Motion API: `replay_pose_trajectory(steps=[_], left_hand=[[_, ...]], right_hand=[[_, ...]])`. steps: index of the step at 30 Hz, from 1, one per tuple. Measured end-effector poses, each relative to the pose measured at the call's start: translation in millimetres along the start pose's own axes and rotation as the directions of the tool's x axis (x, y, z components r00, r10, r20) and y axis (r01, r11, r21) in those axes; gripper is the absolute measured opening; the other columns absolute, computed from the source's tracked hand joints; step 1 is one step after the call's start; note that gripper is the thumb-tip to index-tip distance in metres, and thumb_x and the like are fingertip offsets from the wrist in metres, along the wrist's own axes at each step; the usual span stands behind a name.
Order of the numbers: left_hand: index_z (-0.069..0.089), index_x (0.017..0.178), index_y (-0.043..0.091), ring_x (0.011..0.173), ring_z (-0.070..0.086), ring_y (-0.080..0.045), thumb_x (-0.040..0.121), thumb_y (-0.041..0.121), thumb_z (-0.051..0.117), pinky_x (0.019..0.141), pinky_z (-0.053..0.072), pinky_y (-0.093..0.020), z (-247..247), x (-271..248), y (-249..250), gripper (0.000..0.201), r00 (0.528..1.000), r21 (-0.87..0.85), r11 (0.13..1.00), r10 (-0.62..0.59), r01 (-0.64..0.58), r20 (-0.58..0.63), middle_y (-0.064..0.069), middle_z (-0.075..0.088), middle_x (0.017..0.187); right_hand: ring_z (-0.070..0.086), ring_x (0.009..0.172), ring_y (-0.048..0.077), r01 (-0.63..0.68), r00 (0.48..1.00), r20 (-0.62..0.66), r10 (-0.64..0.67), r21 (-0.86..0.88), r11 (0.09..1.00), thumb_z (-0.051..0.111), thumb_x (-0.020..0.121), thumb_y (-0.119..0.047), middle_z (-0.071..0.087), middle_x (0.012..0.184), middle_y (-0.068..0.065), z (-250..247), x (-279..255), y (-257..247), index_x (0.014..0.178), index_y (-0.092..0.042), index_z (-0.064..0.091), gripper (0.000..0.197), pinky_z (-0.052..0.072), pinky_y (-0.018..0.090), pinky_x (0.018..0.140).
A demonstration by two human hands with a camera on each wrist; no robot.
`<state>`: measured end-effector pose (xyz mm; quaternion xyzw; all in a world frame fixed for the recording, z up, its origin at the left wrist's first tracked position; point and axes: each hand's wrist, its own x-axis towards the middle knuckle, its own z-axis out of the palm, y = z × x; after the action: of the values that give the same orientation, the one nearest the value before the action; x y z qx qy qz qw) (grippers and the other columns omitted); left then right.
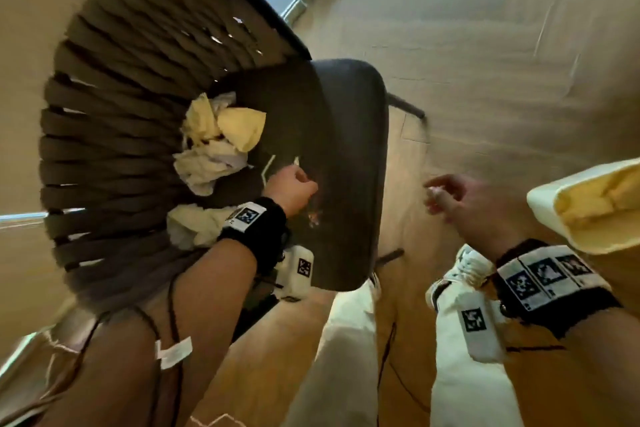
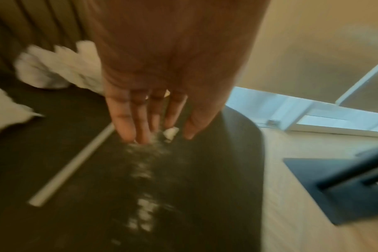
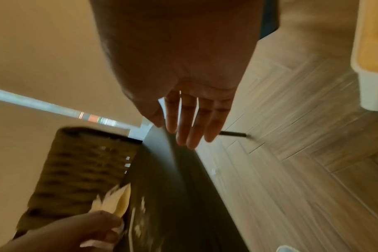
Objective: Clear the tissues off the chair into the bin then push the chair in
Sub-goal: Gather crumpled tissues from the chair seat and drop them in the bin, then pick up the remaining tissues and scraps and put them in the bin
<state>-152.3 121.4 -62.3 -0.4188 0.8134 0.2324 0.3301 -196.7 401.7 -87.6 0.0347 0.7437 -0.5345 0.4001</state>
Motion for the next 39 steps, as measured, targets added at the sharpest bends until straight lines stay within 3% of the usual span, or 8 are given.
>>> replay_pose_trajectory(steps=[5,10,17,21,24,27,31,39], left_hand=[[0.026,0.145,0.01,0.13,0.041,-0.038,0.077,0.043,0.07,0.097,0.048,-0.051,-29.0,46.2,-83.4,0.087,0.964,-0.031,0.97,-0.242,0.24,-0.109,-0.018,0.036,0.147],[0.058,0.113,0.002,0.107,0.06,-0.04,0.088,0.027,0.059,0.083,0.05,-0.041,-17.0,72.9,-104.5,0.036,0.984,0.05,0.983,-0.176,0.177,-0.027,-0.021,0.062,0.12],[0.057,0.08,0.018,0.083,0.066,-0.03,0.089,0.021,0.053,0.073,0.056,-0.04,-35.2,39.3,-95.6,0.01,0.988,-0.279,0.95,0.154,-0.14,0.029,-0.007,0.065,0.085],[0.06,0.106,0.019,0.074,0.063,-0.014,0.094,0.017,0.05,0.062,0.052,-0.027,-32.8,15.7,-82.5,0.016,0.905,-0.393,0.879,0.37,-0.269,0.209,0.001,0.062,0.086],[0.058,0.106,0.019,0.085,0.062,-0.016,0.091,0.021,0.055,0.076,0.054,-0.034,-29.1,31.7,-87.3,0.016,0.925,-0.248,0.91,0.365,-0.332,0.103,0.002,0.061,0.094],[0.05,0.116,0.02,0.102,0.059,-0.022,0.089,0.021,0.058,0.086,0.051,-0.037,-21.8,53.9,-90.5,0.027,0.943,-0.041,0.942,0.333,-0.333,-0.006,-0.003,0.052,0.118],[0.056,0.107,0.011,0.101,0.058,-0.029,0.094,0.017,0.049,0.089,0.049,-0.04,-15.9,67.9,-92.6,0.016,0.928,0.053,0.926,0.373,-0.373,0.007,-0.011,0.054,0.116],[0.061,0.095,0.011,0.094,0.06,-0.022,0.091,0.016,0.056,0.086,0.049,-0.036,-26.4,66.1,-114.0,0.008,0.938,-0.29,0.893,0.343,-0.343,-0.053,-0.007,0.063,0.101]], right_hand=[[0.067,0.083,0.015,0.053,0.989,0.147,-0.023,-0.199,0.978,0.054,0.093,-0.026,0.068,0.089,0.0,81.7,8.9,-23.8,0.102,-0.022,0.063,0.013,0.052,0.028,0.07],[0.066,0.081,0.012,0.013,0.981,0.186,0.045,-0.3,0.954,0.054,0.093,-0.028,0.068,0.087,-0.004,146.3,24.8,-40.7,0.098,-0.026,0.063,0.01,0.051,0.023,0.067],[0.062,0.087,0.01,0.008,0.976,0.214,0.043,-0.231,0.973,0.05,0.091,-0.045,0.063,0.095,-0.007,226.2,43.5,-73.7,0.11,-0.025,0.057,0.028,0.053,0.029,0.076],[0.057,0.071,0.012,-0.169,0.971,0.189,0.148,0.101,0.98,0.038,0.1,-0.028,0.06,0.081,0.001,231.1,52.6,-85.9,0.094,-0.015,0.061,0.027,0.048,0.027,0.064],[0.058,0.061,0.014,-0.219,0.973,-0.024,0.228,0.192,0.957,0.036,0.099,-0.02,0.062,0.076,0.005,211.0,62.6,-80.9,0.092,-0.012,0.059,0.026,0.051,0.028,0.055],[0.055,0.065,0.011,-0.126,0.975,-0.201,0.098,-0.133,0.983,0.044,0.095,-0.021,0.06,0.078,-0.002,200.4,80.8,-74.4,0.091,-0.017,0.062,0.019,0.045,0.025,0.059],[0.054,0.078,0.01,0.165,0.975,-0.039,-0.216,-0.519,0.839,0.062,0.085,-0.023,0.055,0.095,-0.004,217.2,104.5,-78.3,0.102,-0.02,0.059,0.018,0.042,0.02,0.068],[0.051,0.074,0.014,0.189,0.98,0.088,-0.181,-0.707,0.681,0.055,0.09,-0.019,0.056,0.093,0.004,230.7,124.1,-77.9,0.09,-0.008,0.063,0.013,0.04,0.023,0.065]])
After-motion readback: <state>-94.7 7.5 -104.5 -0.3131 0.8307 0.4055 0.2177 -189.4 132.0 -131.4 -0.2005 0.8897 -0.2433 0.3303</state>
